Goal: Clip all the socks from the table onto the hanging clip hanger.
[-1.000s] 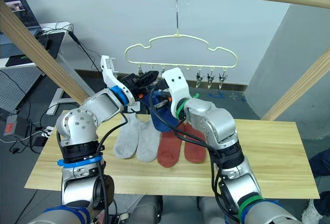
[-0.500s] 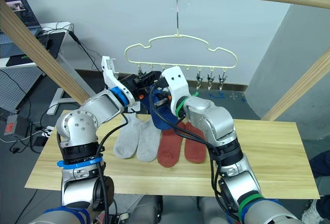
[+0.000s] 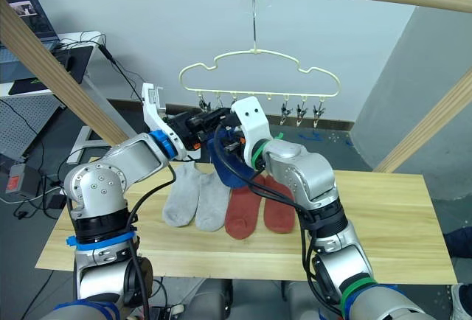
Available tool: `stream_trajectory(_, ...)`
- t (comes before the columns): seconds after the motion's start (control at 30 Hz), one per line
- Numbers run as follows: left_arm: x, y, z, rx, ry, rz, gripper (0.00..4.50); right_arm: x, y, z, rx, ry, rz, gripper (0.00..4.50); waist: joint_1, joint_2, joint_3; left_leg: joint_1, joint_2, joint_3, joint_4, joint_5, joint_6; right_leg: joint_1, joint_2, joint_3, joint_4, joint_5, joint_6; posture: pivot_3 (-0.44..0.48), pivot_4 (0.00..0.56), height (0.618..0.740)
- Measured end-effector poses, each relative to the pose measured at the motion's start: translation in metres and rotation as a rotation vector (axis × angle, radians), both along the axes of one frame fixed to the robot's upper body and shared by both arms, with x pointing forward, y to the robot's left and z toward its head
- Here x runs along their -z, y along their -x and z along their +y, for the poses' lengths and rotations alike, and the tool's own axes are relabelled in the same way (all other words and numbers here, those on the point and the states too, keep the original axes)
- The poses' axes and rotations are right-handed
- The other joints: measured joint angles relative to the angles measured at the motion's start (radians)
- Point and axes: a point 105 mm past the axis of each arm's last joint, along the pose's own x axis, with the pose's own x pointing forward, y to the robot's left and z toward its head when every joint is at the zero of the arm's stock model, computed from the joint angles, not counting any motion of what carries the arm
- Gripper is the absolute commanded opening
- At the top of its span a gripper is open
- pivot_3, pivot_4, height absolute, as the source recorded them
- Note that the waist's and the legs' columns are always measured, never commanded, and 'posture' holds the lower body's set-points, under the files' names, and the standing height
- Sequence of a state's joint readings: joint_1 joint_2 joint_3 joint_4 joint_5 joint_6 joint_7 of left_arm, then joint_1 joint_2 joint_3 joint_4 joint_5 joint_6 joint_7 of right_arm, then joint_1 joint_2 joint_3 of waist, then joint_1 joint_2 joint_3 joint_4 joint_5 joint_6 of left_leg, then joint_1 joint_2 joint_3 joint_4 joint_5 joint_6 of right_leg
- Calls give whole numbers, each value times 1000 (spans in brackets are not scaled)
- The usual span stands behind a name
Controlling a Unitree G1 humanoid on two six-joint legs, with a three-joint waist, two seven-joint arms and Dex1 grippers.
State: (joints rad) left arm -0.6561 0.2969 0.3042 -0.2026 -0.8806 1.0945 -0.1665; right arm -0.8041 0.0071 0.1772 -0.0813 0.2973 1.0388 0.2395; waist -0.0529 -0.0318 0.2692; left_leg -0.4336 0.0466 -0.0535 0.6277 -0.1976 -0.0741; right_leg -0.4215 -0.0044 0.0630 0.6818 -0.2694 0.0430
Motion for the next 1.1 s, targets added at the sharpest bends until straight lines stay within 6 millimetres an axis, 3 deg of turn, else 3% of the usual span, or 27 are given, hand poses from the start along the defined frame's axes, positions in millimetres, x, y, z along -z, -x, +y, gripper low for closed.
stream_trajectory(0.03, 0, 1, 0, 2, -15, -5, 3386, 0, 0, -2, 3, 4, -3, 2864, 1, 0, 0, 0, 0, 0, 0, 0, 0, 0, 0, 0, 0, 0, 0, -2, 190, 740)
stream_trajectory(0.33, 10, 17, 13, -23, -140, -35, 3386, 17, 11, -45, 30, 43, 0, 2864, 6, -1, -1, 0, 0, 0, 0, 0, 0, 0, 0, 0, 0, 0, 0, -7, 179, 740)
stream_trajectory(0.53, 27, 28, 20, -46, -241, -91, 3386, 21, 32, -84, 32, 18, -9, 2864, 6, -1, -5, 0, 0, 0, 0, 0, 0, 0, 0, 0, 0, 0, 0, -28, 175, 740)
stream_trajectory(0.73, 40, 32, 24, -54, -250, -108, 3386, 26, 49, -111, 47, 25, 1, 2864, 2, -2, -7, 0, 0, 1, 2, 0, 0, 1, 0, 1, 0, 0, 0, -62, 174, 740)
stream_trajectory(1.1, 56, 35, 3, -7, -238, -100, 3386, 25, 67, -123, 70, 9, 17, 2864, -14, -2, -20, 1, 0, 2, 3, 0, 0, 1, 0, 3, 0, 1, 0, -149, 164, 740)
